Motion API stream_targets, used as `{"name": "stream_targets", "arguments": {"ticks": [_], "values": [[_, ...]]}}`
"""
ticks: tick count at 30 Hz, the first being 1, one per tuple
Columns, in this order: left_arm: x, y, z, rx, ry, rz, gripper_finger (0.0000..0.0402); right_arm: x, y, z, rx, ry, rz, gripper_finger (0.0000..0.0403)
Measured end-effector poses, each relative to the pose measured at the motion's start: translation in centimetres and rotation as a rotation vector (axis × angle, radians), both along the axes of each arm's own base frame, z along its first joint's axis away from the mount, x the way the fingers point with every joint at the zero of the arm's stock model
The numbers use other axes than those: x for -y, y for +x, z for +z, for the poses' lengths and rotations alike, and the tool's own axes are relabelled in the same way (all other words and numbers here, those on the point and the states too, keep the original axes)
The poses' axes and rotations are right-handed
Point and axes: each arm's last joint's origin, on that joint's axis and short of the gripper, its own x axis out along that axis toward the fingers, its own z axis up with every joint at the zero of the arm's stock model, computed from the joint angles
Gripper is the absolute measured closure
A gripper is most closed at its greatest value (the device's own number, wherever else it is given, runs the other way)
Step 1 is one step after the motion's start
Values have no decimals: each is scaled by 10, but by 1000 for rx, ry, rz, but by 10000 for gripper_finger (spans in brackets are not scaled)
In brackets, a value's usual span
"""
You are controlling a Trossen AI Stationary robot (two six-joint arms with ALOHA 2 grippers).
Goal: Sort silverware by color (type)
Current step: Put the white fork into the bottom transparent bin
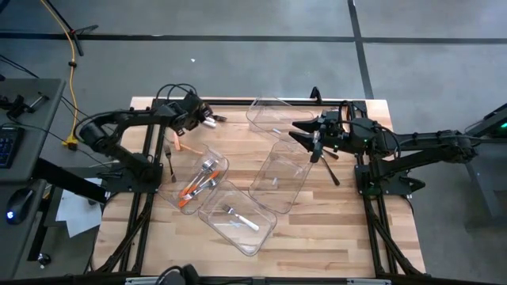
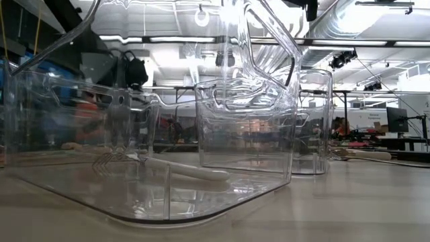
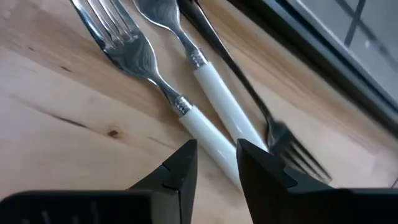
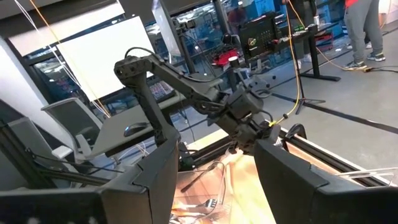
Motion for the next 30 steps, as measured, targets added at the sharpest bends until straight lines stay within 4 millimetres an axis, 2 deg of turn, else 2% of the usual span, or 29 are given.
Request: {"name": "stream_targets", "arguments": {"ticks": [20,25,30], "values": [[-11,-8,-3,99,-41,147,314,0,0,-6,-62,-8,0,208],[-16,-4,1,161,18,179,315,0,0,-7,-79,-8,0,208],[-16,-4,-7,149,-17,186,316,0,0,-10,-105,-3,0,208]]}}
